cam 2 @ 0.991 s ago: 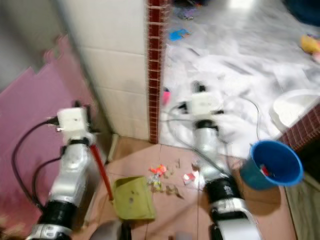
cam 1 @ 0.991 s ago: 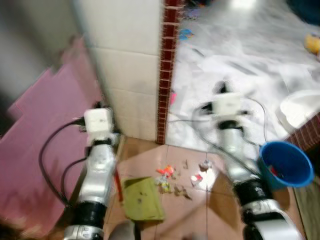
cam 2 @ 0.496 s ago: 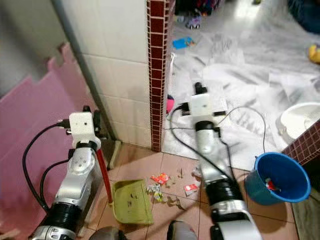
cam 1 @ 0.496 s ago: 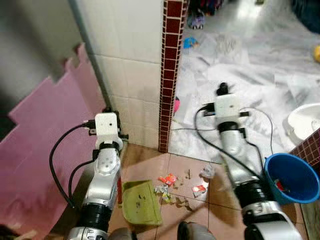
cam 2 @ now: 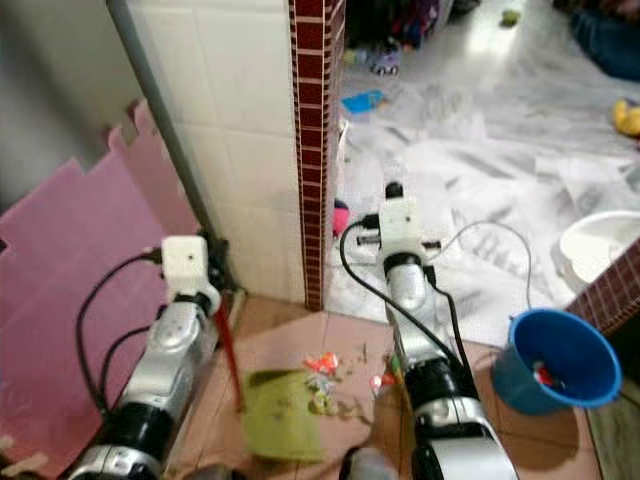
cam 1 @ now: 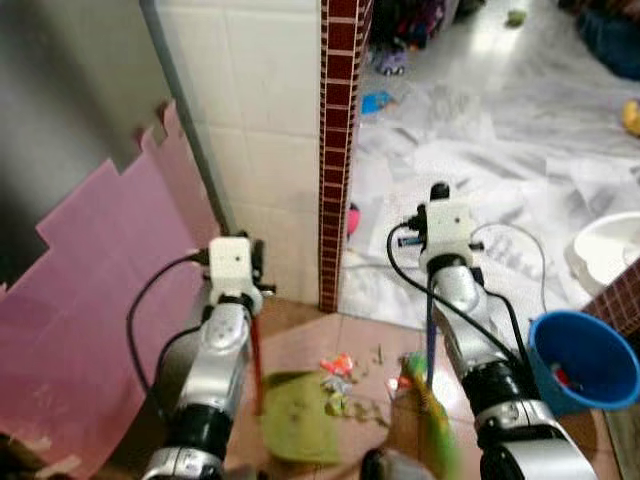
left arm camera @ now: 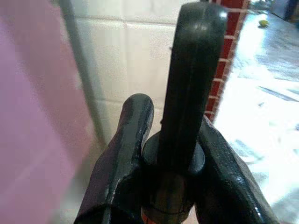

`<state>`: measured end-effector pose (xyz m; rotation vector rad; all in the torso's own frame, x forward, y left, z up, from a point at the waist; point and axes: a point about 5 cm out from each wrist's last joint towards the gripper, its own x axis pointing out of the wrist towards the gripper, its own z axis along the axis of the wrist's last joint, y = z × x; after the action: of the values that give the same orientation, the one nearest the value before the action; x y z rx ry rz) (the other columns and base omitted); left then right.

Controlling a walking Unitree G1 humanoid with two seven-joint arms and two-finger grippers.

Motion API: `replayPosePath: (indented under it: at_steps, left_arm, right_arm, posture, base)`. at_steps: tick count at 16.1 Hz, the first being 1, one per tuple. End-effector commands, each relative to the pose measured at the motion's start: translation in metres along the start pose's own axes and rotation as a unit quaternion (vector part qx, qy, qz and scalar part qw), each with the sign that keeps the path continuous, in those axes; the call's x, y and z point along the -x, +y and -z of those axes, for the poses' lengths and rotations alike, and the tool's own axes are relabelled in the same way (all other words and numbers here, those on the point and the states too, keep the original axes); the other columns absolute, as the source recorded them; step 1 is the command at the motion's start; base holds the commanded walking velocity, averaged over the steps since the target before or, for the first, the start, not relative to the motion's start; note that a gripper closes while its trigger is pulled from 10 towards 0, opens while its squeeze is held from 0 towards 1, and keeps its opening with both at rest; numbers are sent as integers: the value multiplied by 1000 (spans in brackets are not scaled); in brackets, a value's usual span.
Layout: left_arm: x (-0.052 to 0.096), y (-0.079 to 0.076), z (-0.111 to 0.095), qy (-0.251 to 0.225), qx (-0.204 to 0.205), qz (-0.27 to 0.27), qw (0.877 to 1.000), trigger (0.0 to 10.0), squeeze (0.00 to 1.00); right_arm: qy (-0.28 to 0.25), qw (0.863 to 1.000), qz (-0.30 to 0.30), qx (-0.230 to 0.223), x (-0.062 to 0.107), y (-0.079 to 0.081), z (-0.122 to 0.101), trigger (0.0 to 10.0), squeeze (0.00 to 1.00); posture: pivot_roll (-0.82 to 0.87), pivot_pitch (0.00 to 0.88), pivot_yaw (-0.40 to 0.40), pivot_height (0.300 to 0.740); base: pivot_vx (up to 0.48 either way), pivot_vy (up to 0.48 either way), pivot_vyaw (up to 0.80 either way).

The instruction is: Sweep floor

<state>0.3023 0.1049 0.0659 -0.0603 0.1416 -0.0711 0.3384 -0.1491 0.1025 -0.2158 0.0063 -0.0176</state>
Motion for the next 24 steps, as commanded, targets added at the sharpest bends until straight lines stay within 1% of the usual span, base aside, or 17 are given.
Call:
replayPosePath:
  at_steps: [1,5,6,7,8,9,11,13,14,16,17,18,20,21,23,24]
  left_arm:
    - [4,-14,19,52,40,29,997,10000,0]
    - [1,-20,19,53,45,41,997,10000,0]
    - [0,-21,19,55,48,41,996,10000,0]
    - [-1,-22,20,56,50,40,996,10000,0]
    - [-1,-22,20,57,50,40,996,10000,0]
    - [-2,-22,21,57,51,40,996,10000,0]
    - [-2,-22,21,58,51,38,996,10000,0]
    - [-2,-22,21,58,49,37,996,10000,0]
    - [-2,-23,21,58,48,40,996,10000,0]
    - [-2,-23,22,59,51,41,996,10000,0]
    - [-2,-24,22,59,52,40,996,10000,0]
    - [-2,-23,21,56,50,37,996,10000,0]
    - [-3,-23,20,53,51,31,997,10000,0]
    - [-5,-19,16,38,48,16,998,10000,0]
    - [-10,-10,3,9,10,-31,999,10000,0]
    - [-12,-7,-8,-15,-10,-41,999,10000,0]
  right_arm:
    - [-14,1000,-8,-2,-6,3,-11,10000,0]
    - [4,999,-19,-31,-5,7,-9,10000,0]
    - [20,997,-19,-66,-5,8,-7,10000,0]
    - [30,996,-18,-88,-6,8,-6,10000,0]
    - [41,991,-15,-126,-8,8,-6,10000,0]
    - [39,986,-10,-160,-9,7,-10,10000,0]
    - [21,982,-6,-189,-12,6,-18,10000,0]
    - [-9,981,-7,-192,-13,5,-29,10000,0]
    - [-48,984,-6,-172,-13,3,-43,10000,0]
    - [-76,987,-3,-139,-13,1,-52,10000,0]
    - [-132,990,8,-52,-12,-3,-71,10000,0]
    - [-165,986,8,-24,-10,-3,-84,10000,0]
    - [-197,980,2,-19,-9,-1,-100,10000,0]
    - [-205,979,-2,-13,-8,1,-104,10000,0]
    - [-206,979,2,-2,-7,-1,-103,10000,0]
    - [-202,979,3,-2,-7,-2,-101,10000,0]
  posture:
    - [-12,0,18,740]
    - [-20,0,21,740]
    - [-24,0,21,740]
    - [-25,0,21,740]
    - [-26,0,22,740]
    - [-26,0,22,740]
    - [-25,0,21,740]
    - [-26,0,22,740]
    - [-27,0,22,740]
    - [-30,0,23,740]
    - [-30,0,24,740]
    - [-34,0,26,740]
    - [-35,0,25,740]
    - [-36,0,25,740]
    - [-35,0,22,740]
    - [-36,0,20,740]
  base:
    - [0,0,0]
    - [0,0,0]
    - [0,0,0]
    - [0,0,0]
    - [0,0,0]
    - [0,0,0]
    - [0,0,0]
    - [0,0,0]
    - [0,0,0]
    - [0,0,0]
    - [0,0,0]
    - [0,0,0]
    - [0,0,0]
    - [0,0,0]
    - [0,0,0]
    - [0,0,0]
